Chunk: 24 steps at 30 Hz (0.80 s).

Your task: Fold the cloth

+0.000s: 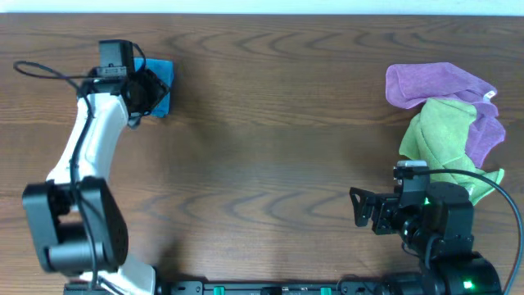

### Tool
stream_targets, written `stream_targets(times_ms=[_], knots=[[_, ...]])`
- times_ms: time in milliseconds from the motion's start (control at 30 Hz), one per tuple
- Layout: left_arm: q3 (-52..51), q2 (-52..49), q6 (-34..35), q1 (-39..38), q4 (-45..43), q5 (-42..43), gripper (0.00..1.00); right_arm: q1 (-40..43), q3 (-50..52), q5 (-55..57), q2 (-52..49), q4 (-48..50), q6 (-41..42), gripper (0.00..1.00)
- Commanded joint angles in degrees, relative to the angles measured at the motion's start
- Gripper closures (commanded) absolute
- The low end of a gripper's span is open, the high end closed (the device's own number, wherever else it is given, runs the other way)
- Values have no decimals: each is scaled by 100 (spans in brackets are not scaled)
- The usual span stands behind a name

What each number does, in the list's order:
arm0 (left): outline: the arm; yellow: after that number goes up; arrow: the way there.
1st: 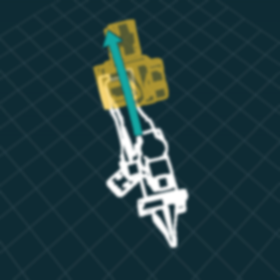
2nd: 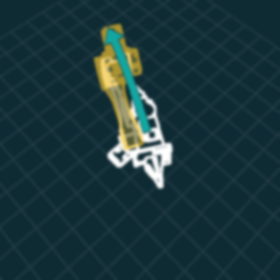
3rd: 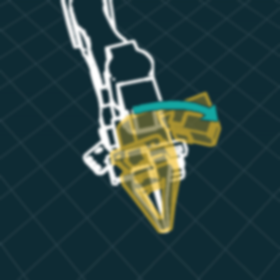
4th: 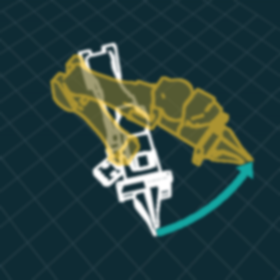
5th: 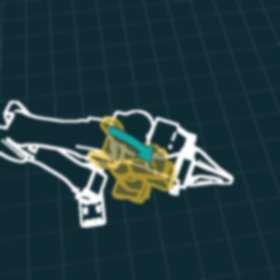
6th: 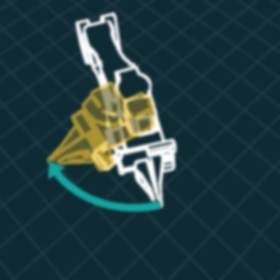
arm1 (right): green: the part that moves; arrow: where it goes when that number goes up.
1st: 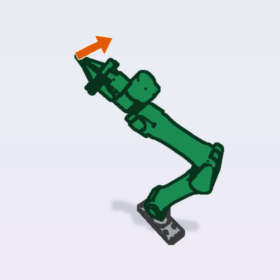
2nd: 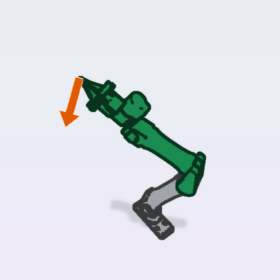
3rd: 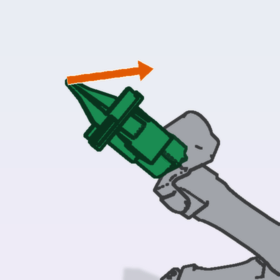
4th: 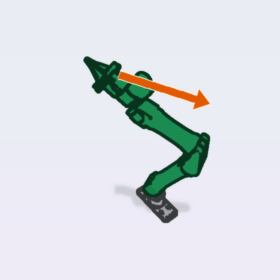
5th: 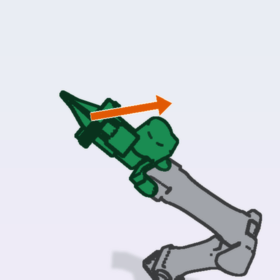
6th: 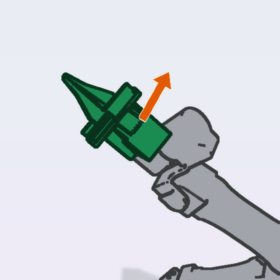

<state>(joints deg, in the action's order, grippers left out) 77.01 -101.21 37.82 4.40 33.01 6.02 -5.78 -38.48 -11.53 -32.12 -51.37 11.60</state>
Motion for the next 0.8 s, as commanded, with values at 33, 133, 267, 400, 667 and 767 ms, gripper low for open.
stream_targets(times_ms=[33,133,267,400,667,767], knots=[[90,579,-776,17,210,-66,9,57,31,15,24,9,79,1],[90,925,-1001,17,605,-63,5,57,31,17,24,9,81,1],[90,1403,-1213,17,1285,-61,5,57,31,15,24,9,81,1],[90,1853,-1211,20,1858,-162,5,57,31,17,24,9,79,1],[90,2870,-1405,17,2852,-1257,5,57,31,15,24,9,81,1],[90,3296,-1408,17,3178,-1329,5,57,31,15,24,9,81,1]])
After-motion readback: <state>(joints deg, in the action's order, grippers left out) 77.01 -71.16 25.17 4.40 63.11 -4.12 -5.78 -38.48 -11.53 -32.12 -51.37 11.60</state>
